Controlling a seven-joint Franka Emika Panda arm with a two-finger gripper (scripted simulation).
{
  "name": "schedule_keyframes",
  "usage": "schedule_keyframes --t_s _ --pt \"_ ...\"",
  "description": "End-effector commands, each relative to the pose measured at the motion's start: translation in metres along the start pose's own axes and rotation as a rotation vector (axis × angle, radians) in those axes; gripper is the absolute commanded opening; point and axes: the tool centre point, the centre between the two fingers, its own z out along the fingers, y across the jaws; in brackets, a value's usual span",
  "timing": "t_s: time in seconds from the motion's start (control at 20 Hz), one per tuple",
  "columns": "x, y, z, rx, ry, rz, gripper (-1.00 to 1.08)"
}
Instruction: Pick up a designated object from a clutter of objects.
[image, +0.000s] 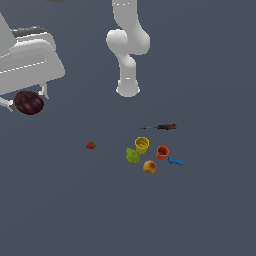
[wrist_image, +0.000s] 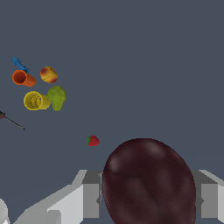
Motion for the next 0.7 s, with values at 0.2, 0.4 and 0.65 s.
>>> schedule_keyframes --t_s 0.2,0.4,0.65 --pt "0.003 0.006 -0.03 0.0 -0.001 0.001 -1.0" --pt "0.005 0.009 -0.039 0.0 -0.001 0.001 -1.0" --pt "0.006 0.01 -0.044 0.0 -0.001 0.001 -1.0"
